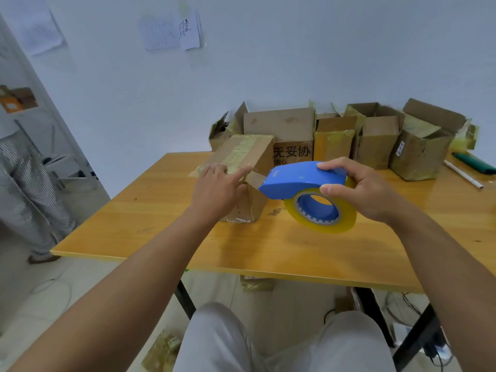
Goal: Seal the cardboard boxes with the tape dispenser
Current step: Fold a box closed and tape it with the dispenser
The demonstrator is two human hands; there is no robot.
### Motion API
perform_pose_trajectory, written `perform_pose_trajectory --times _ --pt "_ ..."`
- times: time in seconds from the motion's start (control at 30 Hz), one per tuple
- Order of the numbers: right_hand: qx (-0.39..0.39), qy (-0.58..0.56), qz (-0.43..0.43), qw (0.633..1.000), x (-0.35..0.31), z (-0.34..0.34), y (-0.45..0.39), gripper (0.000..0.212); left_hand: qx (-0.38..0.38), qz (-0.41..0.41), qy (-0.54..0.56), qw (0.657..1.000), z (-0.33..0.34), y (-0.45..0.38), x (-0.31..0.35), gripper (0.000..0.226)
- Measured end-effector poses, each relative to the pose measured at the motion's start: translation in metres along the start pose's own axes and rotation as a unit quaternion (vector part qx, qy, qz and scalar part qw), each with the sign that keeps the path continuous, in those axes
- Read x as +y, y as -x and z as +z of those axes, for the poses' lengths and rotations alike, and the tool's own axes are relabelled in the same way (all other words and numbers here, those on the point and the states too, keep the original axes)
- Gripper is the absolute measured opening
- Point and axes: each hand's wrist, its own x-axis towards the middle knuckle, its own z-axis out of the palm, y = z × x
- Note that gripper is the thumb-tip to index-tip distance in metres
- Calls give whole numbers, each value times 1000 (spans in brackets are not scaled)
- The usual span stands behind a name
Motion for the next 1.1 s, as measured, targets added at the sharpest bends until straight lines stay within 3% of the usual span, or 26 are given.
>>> perform_pose_trajectory --times 0.3,0.4,0.47,0.57,0.67,0.83,1.1 --pt "-38 47 -34 998 -30 -18 -14 26 4 -13 24 1000 3 3 2 45" --pt "-34 78 -42 995 -41 -16 -14 34 6 -14 24 1000 3 2 2 46" --pt "-44 95 -28 994 -43 -8 -22 35 1 -12 26 1000 5 2 1 46" --pt "-63 103 9 993 -40 13 -47 16 -11 -8 31 999 5 0 -2 46" --pt "-118 223 45 967 -27 32 -58 21 -19 -3 28 999 2 -1 -5 47" --pt "115 124 85 982 19 17 -33 21 -15 -8 36 999 2 0 0 46" --pt "239 28 75 968 25 60 -25 26 -75 20 9 997 -7 -5 -6 45"
